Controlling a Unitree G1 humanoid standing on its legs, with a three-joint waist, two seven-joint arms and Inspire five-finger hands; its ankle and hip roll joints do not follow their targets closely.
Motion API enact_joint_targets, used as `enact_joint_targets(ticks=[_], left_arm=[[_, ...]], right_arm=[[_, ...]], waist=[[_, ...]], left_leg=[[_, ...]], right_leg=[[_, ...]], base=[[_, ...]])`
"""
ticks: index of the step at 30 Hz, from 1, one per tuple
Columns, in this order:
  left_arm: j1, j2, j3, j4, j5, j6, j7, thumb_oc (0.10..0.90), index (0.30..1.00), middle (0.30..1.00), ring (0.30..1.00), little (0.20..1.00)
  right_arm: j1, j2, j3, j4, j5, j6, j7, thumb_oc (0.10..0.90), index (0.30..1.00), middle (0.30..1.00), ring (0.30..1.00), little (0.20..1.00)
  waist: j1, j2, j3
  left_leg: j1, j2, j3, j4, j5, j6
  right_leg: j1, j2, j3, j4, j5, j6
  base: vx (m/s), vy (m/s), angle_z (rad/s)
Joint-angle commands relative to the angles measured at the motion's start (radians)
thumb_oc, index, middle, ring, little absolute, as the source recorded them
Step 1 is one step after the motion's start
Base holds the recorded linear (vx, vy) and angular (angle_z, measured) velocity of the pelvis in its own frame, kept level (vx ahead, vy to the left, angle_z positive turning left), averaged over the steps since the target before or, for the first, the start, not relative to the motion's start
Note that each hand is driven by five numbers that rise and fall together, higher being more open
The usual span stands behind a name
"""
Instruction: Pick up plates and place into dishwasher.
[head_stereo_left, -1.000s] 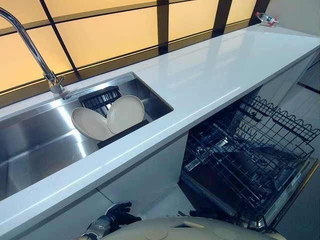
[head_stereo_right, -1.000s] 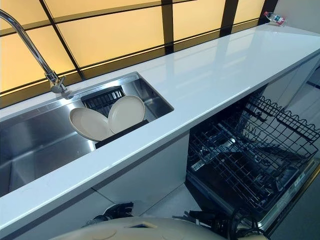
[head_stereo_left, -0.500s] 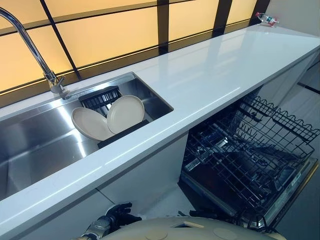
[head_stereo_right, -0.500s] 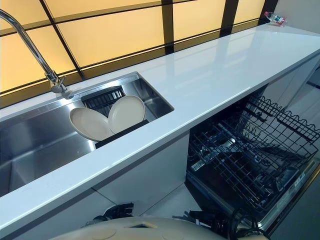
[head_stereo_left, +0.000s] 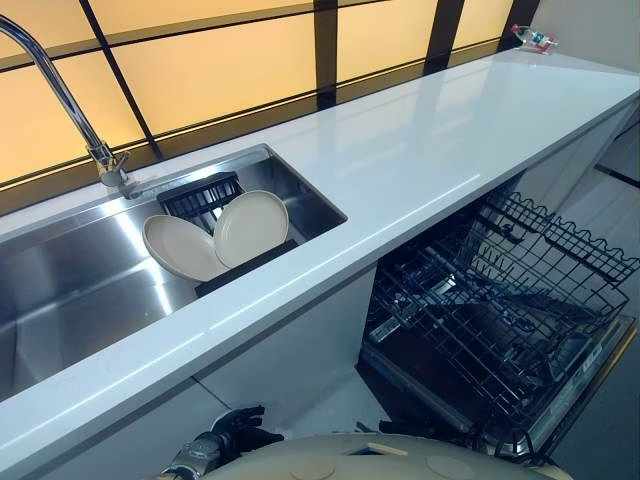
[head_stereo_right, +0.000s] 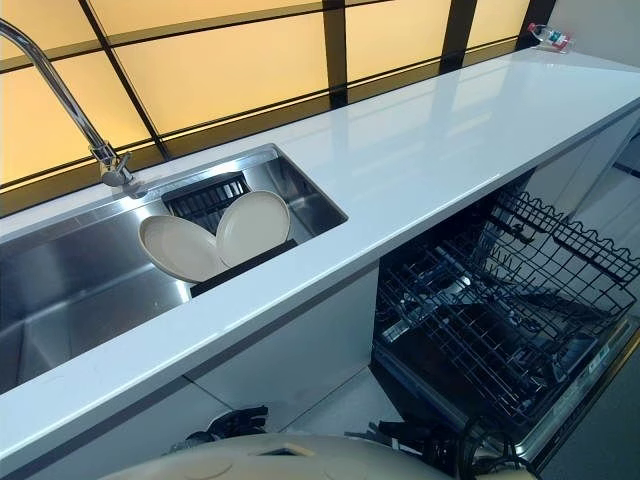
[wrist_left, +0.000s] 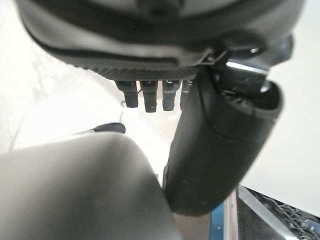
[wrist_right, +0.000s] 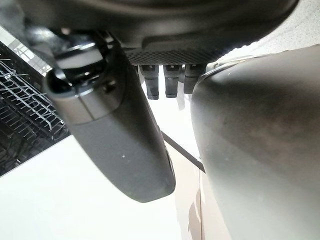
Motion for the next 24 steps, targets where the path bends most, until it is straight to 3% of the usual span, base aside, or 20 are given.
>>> enact_joint_targets(ticks=[1, 3, 6, 10, 12, 13, 14, 17, 18, 20, 21, 24], left_arm=[[-0.077, -0.02, 0.086, -0.02, -0.21, -0.061, -0.164, 0.8, 0.9, 0.9, 0.9, 0.9], [-0.086, -0.015, 0.095, -0.119, -0.314, 0.007, -0.317, 0.8, 0.9, 0.9, 0.9, 0.9], [-0.097, -0.007, 0.069, -0.256, -0.4, 0.092, -0.454, 0.8, 0.9, 0.9, 0.9, 0.9], [-0.113, 0.001, 0.038, -0.552, -0.549, 0.252, -0.673, 0.8, 0.9, 0.9, 0.9, 0.9], [-0.113, -0.005, 0.027, -0.694, -0.581, 0.328, -0.721, 0.8, 0.9, 0.9, 0.9, 0.9], [-0.111, -0.006, 0.025, -0.707, -0.588, 0.332, -0.724, 0.8, 0.9, 0.9, 0.9, 0.9], [-0.111, -0.008, -0.003, -0.876, -0.613, 0.407, -0.765, 0.8, 0.9, 0.9, 0.9, 0.9], [-0.123, -0.008, -0.063, -1.162, -0.702, 0.538, -0.797, 0.8, 0.9, 0.9, 0.9, 0.9], [-0.139, -0.007, -0.088, -1.289, -0.837, 0.616, -0.8, 0.8, 0.9, 0.9, 0.9, 0.9], [-0.16, -0.037, -0.11, -1.403, -0.983, 0.679, -0.746, 0.8, 0.9, 0.9, 0.9, 0.9], [-0.179, -0.052, -0.13, -1.471, -1.141, 0.694, -0.701, 0.8, 0.9, 0.9, 0.9, 0.9], [-0.213, -0.069, -0.152, -1.55, -1.323, 0.649, -0.644, 0.8, 0.9, 0.9, 0.9, 0.9]], right_arm=[[-0.037, 0.033, 0.012, 0.056, -0.024, 0.067, 0.03, 0.8, 0.9, 0.9, 0.9, 0.9], [-0.046, 0.02, 0.011, 0.039, -0.029, 0.09, 0.028, 0.8, 0.9, 0.9, 0.9, 0.9], [-0.056, 0.01, 0.006, 0.025, -0.034, 0.108, 0.026, 0.8, 0.9, 0.9, 0.9, 0.9], [-0.04, 0.005, 0.007, -0.022, -0.046, 0.129, 0.029, 0.8, 0.9, 0.9, 0.9, 0.9], [-0.035, 0.008, 0.007, -0.033, -0.045, 0.132, 0.025, 0.8, 0.9, 0.9, 0.9, 0.9], [-0.034, 0.009, 0.007, -0.034, -0.044, 0.132, 0.025, 0.8, 0.9, 0.9, 0.9, 0.9], [-0.024, 0.015, 0.007, -0.043, -0.041, 0.127, 0.017, 0.8, 0.9, 0.9, 0.9, 0.9], [-0.009, 0.027, 0.015, -0.051, -0.026, 0.112, 0.002, 0.8, 0.9, 0.9, 0.9, 0.9], [-0.004, 0.032, 0.023, -0.049, -0.018, 0.1, -0.003, 0.8, 0.9, 0.9, 0.9, 0.9], [-0.003, 0.038, 0.028, -0.042, -0.014, 0.092, -0.007, 0.8, 0.9, 0.9, 0.9, 0.9], [-0.003, 0.045, 0.039, -0.037, -0.007, 0.086, -0.012, 0.8, 0.9, 0.9, 0.9, 0.9], [-0.005, 0.056, 0.057, -0.032, 0.002, 0.083, -0.02, 0.8, 0.9, 0.9, 0.9, 0.9]], waist=[[0.017, -0.031, 0.034], [0.022, -0.028, 0.038], [0.026, -0.023, 0.041], [0.025, -0.018, 0.041], [0.025, -0.018, 0.043], [0.025, -0.018, 0.043], [0.023, -0.018, 0.045], [0.017, -0.018, 0.051], [0.011, -0.018, 0.053], [0.005, -0.019, 0.052], [0.0, -0.02, 0.052], [-0.009, -0.023, 0.05]], left_leg=[[0.003, -0.092, 0.056, 0.006, -0.036, 0.045], [0.002, -0.091, 0.054, 0.006, -0.036, 0.046], [-0.001, -0.091, 0.054, 0.006, -0.035, 0.047], [-0.002, -0.09, 0.055, 0.006, -0.039, 0.049], [-0.003, -0.09, 0.054, 0.006, -0.041, 0.051], [-0.003, -0.09, 0.054, 0.006, -0.041, 0.051], [-0.004, -0.089, 0.056, 0.006, -0.043, 0.053], [-0.004, -0.087, 0.06, 0.006, -0.048, 0.058], [-0.003, -0.087, 0.063, 0.006, -0.052, 0.061], [-0.001, -0.087, 0.067, 0.006, -0.058, 0.063], [0.002, -0.086, 0.071, 0.006, -0.064, 0.065], [0.004, -0.085, 0.077, 0.006, -0.069, 0.066]], right_leg=[[0.026, 0.014, 0.011, 0.009, 0.001, 0.035], [0.026, 0.014, 0.01, 0.009, 0.002, 0.033], [0.024, 0.014, 0.009, 0.009, 0.007, 0.032], [0.02, 0.013, 0.016, 0.009, 0.013, 0.034], [0.018, 0.013, 0.02, 0.009, 0.014, 0.034], [0.019, 0.013, 0.02, 0.009, 0.014, 0.034], [0.017, 0.013, 0.025, 0.009, 0.016, 0.034], [0.015, 0.013, 0.035, 0.009, 0.019, 0.036], [0.014, 0.013, 0.042, 0.009, 0.021, 0.037], [0.013, 0.014, 0.048, 0.009, 0.02, 0.038], [0.014, 0.014, 0.054, 0.009, 0.019, 0.037], [0.014, 0.016, 0.062, 0.009, 0.019, 0.036]], base=[[0.0, 0.0, 0.0], [0.0, 0.0, 0.0], [0.0, 0.0, 0.0], [0.0, 0.0, 0.0], [0.0, 0.0, 0.0], [0.0, 0.0, 0.0], [0.0, 0.0, 0.0], [0.0, 0.0, 0.0], [0.0, 0.0, 0.0], [0.0, 0.0, 0.0], [0.0, 0.0, 0.0], [0.0, -0.009, -0.01]])
